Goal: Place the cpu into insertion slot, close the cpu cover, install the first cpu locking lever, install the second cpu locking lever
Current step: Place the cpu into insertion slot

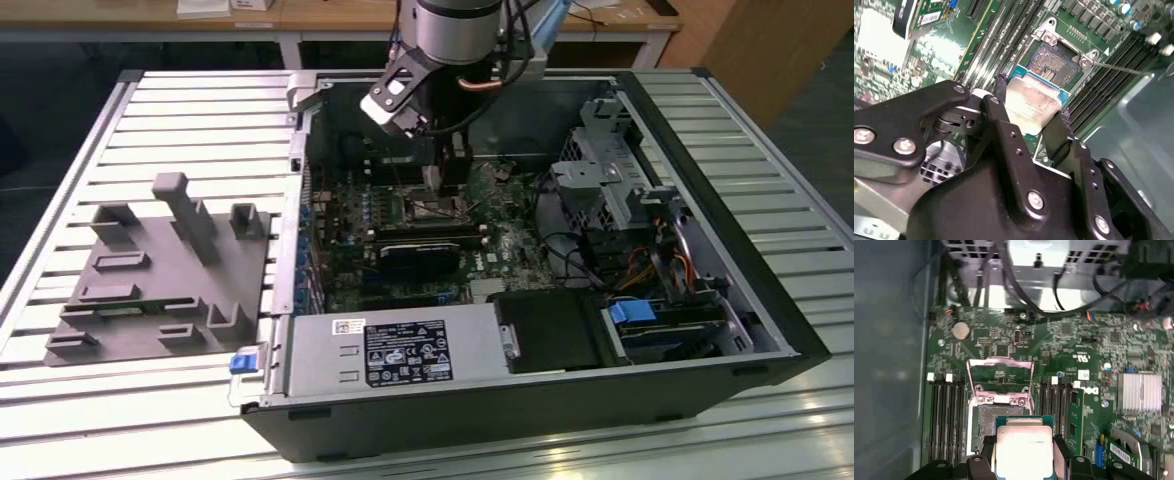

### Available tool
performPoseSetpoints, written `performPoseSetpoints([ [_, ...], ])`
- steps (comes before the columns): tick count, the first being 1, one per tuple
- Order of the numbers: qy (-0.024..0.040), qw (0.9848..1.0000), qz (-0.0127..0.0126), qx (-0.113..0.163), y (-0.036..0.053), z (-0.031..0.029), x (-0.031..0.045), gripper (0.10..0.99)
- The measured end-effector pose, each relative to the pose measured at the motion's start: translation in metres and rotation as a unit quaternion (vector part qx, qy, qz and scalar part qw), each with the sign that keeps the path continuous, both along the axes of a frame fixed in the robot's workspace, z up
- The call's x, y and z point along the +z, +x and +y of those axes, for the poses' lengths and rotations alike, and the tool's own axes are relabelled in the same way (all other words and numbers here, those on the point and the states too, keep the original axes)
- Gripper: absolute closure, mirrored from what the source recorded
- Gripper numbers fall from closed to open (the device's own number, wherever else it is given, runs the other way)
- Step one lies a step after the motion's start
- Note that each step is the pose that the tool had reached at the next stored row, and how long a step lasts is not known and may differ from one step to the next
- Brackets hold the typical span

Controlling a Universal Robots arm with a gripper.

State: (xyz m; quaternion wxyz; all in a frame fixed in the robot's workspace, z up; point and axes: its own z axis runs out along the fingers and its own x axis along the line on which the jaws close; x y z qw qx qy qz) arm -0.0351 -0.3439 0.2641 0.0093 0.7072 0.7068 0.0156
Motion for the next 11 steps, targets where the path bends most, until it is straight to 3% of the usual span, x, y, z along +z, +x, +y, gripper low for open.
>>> performPoseSetpoints([
  [3,-0.0001,0.9999,0.0,-0.014,0.0,0.0,-0.0004,0.549],
  [8,0.0,0.9996,-0.0001,0.027,0.0,0.0,-0.0005,0.549],
  [10,0.0001,0.9996,-0.0002,0.029,-0.0001,0.0,-0.0005,0.549],
  [11,-0.0002,0.9996,-0.0023,0.029,-0.0004,0.0,-0.0005,0.549],
])
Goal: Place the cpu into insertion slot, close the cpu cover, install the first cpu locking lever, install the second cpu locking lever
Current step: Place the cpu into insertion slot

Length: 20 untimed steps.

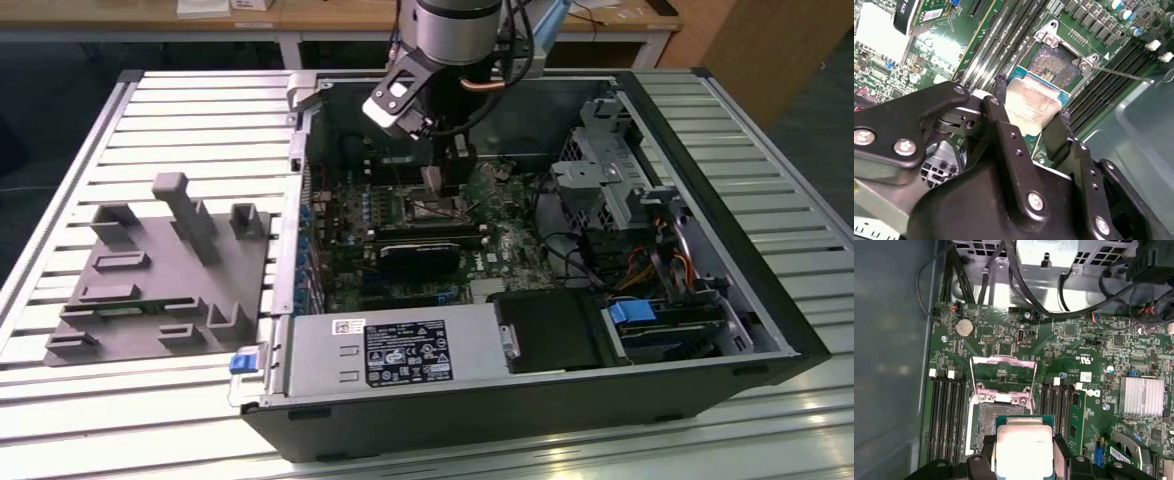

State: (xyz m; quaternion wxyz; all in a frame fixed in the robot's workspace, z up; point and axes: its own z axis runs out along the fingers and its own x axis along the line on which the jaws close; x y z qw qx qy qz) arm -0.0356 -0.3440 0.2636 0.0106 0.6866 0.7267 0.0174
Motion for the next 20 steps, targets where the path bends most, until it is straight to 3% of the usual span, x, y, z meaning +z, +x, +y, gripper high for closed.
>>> performPoseSetpoints([
  [3,0.0002,0.9996,-0.0271,0.0,-0.0031,0.0,-0.0003,0.549],
  [4,0.0001,0.9994,-0.0343,0.0,-0.0042,0.0001,-0.0004,0.549],
  [5,0.0001,0.9993,-0.0371,0.0,-0.0054,0.0001,-0.0007,0.549],
  [7,0.0002,0.9993,-0.0381,0.0,-0.0074,0.0002,-0.0018,0.549],
  [20,-0.0007,0.999,-0.0381,-0.024,-0.0103,0.0071,-0.0102,0.549],
])
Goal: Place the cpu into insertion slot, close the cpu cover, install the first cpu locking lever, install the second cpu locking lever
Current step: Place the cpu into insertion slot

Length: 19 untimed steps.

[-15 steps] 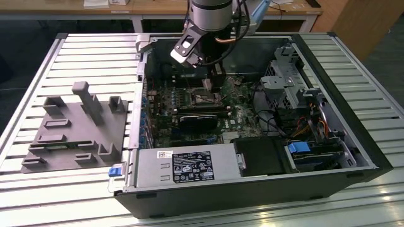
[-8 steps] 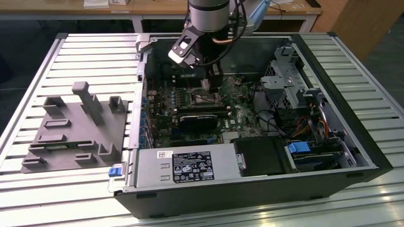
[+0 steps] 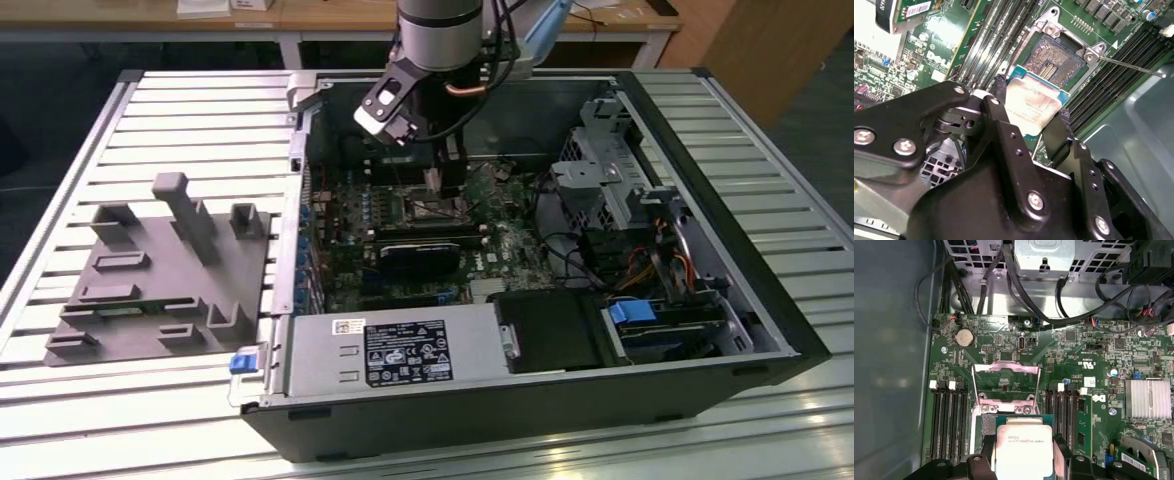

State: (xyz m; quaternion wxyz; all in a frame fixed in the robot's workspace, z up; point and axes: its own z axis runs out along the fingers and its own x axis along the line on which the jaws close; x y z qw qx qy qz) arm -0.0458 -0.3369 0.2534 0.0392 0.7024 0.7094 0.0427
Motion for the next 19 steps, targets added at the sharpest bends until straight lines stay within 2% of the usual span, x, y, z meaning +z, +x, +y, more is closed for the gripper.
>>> performPoseSetpoints([
  [4,-0.0001,1.0,0.0001,0.0,0.0,0.0,-0.0002,0.549],
  [11,-0.0055,1.0,0.0,0.0,-0.0026,0.0008,-0.0098,0.549],
  [19,-0.0092,1.0,0.0,0.0,-0.0035,0.0078,-0.0171,0.549],
])
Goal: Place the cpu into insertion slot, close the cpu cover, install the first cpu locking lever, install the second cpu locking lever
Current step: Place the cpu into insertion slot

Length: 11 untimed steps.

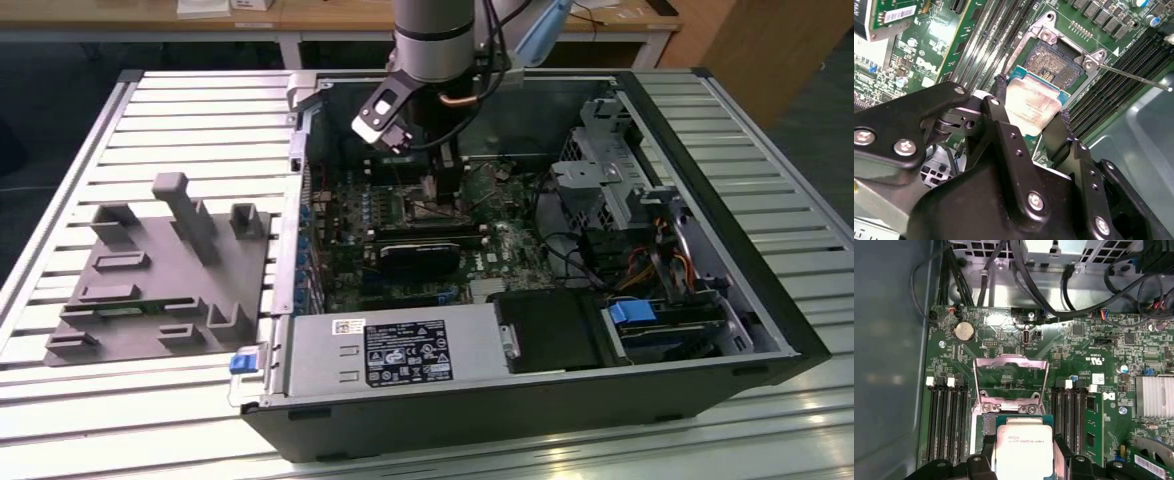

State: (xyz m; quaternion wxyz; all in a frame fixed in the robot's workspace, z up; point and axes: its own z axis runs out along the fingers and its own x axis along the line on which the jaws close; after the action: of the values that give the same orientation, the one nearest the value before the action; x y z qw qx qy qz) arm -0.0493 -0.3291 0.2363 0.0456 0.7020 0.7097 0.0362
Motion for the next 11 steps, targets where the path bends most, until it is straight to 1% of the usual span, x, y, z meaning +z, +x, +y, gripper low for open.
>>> performPoseSetpoints([
  [7,-0.0069,1.0,0.0001,0.0,-0.0019,0.0013,-0.009,0.549],
  [11,-0.0086,1.0,0.0001,0.0,-0.0036,0.0023,-0.0123,0.549],
])
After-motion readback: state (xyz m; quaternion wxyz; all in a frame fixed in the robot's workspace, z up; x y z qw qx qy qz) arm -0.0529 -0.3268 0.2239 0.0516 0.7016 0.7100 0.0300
